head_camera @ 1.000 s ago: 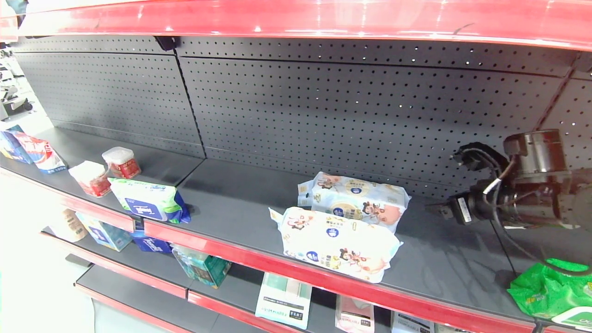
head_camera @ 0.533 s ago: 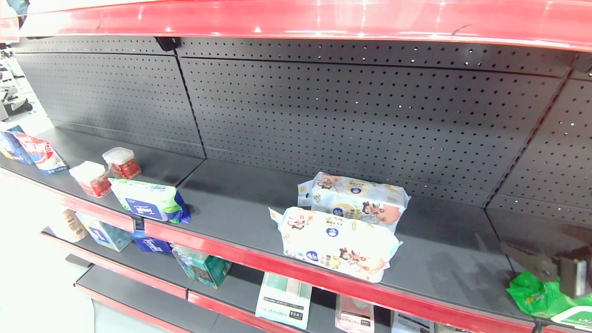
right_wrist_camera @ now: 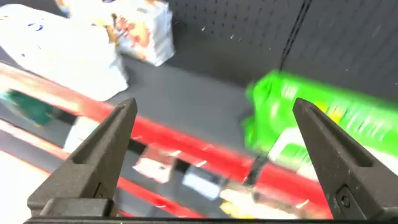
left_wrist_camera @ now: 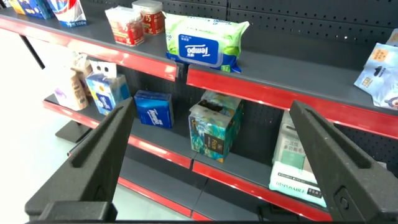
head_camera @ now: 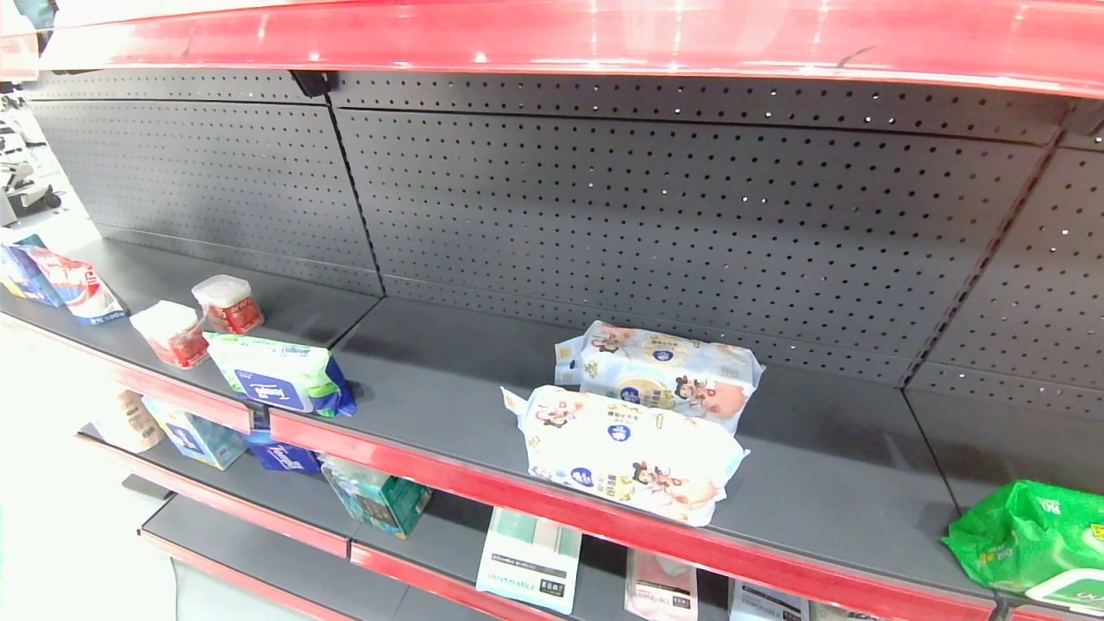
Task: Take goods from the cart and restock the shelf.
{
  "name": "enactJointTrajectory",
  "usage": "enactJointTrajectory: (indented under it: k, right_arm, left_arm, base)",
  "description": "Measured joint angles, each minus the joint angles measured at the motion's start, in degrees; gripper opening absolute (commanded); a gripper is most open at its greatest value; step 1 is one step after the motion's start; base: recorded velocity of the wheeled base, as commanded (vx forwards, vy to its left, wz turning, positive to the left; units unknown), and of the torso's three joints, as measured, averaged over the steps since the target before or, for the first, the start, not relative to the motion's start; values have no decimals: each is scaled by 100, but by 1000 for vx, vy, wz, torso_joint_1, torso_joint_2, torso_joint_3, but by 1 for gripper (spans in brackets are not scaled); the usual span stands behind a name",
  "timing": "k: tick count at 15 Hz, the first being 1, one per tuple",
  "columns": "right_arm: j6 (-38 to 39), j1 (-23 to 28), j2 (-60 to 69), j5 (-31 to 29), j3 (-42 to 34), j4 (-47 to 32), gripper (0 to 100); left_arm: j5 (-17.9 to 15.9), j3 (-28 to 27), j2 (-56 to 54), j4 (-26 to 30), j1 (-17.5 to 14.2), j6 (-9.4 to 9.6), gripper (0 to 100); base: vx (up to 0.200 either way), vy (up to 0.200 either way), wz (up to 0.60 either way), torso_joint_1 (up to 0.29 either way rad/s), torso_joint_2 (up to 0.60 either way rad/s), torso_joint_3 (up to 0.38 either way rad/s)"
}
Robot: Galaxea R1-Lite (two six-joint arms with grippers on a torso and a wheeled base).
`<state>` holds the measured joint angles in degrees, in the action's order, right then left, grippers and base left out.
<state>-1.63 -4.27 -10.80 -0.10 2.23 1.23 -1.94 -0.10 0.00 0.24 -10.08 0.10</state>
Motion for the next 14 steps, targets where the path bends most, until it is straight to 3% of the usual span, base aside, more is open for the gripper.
enactJointTrajectory:
  k: [8, 14]
  right_arm:
    - [177, -11, 562, 61, -213, -133, 100]
    - [245, -9, 581, 72, -213, -134, 100]
  left_arm:
    - [0, 0, 0, 0, -2, 9, 100]
    - [0, 0, 0, 2, -2, 15, 100]
  base:
    - [0, 0, 0, 0, 0, 0]
    - [0, 0, -600, 6, 3, 3]
